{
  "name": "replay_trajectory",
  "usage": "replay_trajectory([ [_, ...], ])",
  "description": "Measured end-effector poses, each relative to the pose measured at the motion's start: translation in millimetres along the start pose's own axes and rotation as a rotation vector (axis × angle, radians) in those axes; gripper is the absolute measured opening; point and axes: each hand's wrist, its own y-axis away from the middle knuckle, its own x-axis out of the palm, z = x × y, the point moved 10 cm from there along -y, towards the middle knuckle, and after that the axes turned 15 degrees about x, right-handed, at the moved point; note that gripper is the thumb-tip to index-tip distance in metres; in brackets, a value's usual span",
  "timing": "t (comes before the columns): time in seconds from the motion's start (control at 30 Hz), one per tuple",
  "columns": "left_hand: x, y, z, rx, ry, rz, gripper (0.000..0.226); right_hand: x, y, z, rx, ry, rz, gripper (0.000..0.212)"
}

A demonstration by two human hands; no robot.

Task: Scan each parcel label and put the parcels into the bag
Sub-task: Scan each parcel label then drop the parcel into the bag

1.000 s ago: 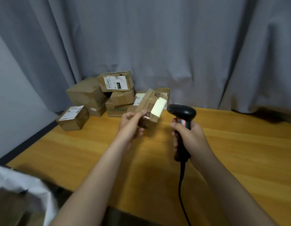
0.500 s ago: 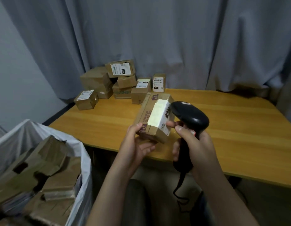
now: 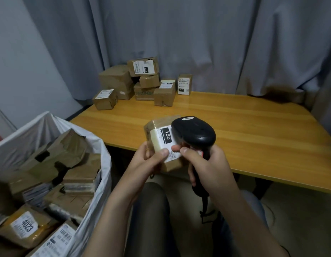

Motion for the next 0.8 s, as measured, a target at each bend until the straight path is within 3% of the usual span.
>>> replay_trajectory([
  [0.1, -10.7, 6.0, 4.4, -0.024, -0.064, -0.049, 0.069, 5.4, 0.9, -11.5, 0.059, 0.032, 0.023, 0.036],
  [0.17, -21.2, 8.4, 4.9, -0.048, -0.067, -0.134, 0.052, 6.6, 1.4, -12.2, 0.051, 0.019, 0.020, 0.046],
  [0.23, -32.8, 10.8, 4.0, -0.077, -0.036, -0.217, 0.036, 5.1, -0.6, -14.3, 0.057, -0.012, 0.001, 0.033],
  [0.3, -42.4, 13.7, 3.4, -0.100, 0.004, -0.264, 0.032, 3.9, -3.3, -16.5, 0.072, -0.007, -0.007, 0.018],
  [0.37, -49.4, 15.1, 2.8, -0.104, 0.040, -0.301, 0.032, 3.4, -6.2, -18.2, 0.058, 0.021, -0.008, 0.017],
  [0.5, -53.1, 13.0, 3.2, -0.067, 0.137, -0.325, 0.047, 1.3, -10.8, -23.3, 0.074, 0.031, -0.040, 0.013],
  [0.67, -47.8, 12.2, 4.5, 0.013, 0.095, -0.222, 0.111, -0.7, -14.9, -25.6, 0.081, 0.019, -0.061, 0.010],
  [0.8, -45.5, 11.6, -5.3, 0.067, 0.089, -0.229, 0.087, -4.8, -18.9, -26.8, 0.085, -0.052, -0.099, 0.011],
])
